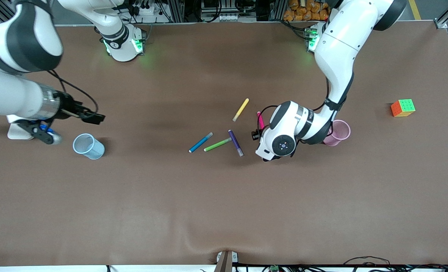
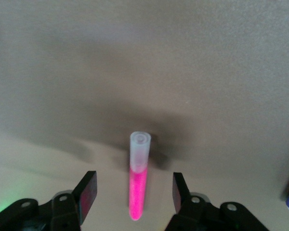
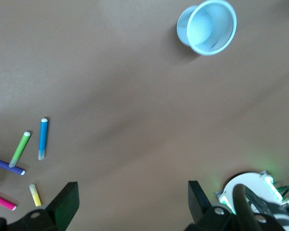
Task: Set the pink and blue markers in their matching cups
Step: 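Grasp the pink marker with the left gripper while the right gripper reaches the blue marker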
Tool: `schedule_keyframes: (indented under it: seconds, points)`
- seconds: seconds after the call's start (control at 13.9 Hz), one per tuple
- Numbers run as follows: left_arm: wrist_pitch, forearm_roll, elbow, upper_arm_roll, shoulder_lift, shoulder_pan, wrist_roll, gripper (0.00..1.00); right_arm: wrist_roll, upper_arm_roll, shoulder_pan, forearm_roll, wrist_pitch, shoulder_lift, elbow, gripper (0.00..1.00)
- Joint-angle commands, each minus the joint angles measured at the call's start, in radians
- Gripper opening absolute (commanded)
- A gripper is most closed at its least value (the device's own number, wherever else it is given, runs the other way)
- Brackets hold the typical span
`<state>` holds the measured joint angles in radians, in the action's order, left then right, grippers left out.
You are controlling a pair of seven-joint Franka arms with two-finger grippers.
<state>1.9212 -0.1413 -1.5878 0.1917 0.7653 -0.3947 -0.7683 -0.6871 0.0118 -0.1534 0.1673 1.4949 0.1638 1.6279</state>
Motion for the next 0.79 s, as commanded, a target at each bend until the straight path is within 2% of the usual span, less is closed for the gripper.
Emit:
schedule_keyframes:
  seconds: [0.0,0.14,0.22,0.29,0.58,0.72]
  points:
    - [0.044,-0.018,-0.004,-0.005,0.023,-0.010,0.001,0.50,-0.103,0.005,-0.044,0.020,-0.012,0.014,-0.020,1.00]
    - [0.048,-0.018,-0.005,-0.005,0.037,-0.010,0.001,0.43,-0.179,0.005,-0.067,0.020,-0.007,0.020,-0.020,1.00]
    - [0.048,-0.018,-0.005,-0.005,0.037,-0.010,0.001,0.16,-0.219,0.007,-0.090,0.021,-0.004,0.022,-0.020,1.00]
    - [0.048,-0.017,-0.005,-0.005,0.039,-0.012,0.001,0.00,-0.253,0.007,-0.098,0.021,0.005,0.034,-0.020,1.00]
    - [0.035,-0.004,-0.005,-0.008,0.019,-0.009,0.000,0.00,-0.382,0.005,-0.139,0.063,0.097,0.091,-0.017,1.00]
    - [-0.003,-0.004,0.003,-0.009,-0.035,0.020,-0.002,0.00,-0.461,0.005,-0.184,0.081,0.137,0.105,-0.004,1.00]
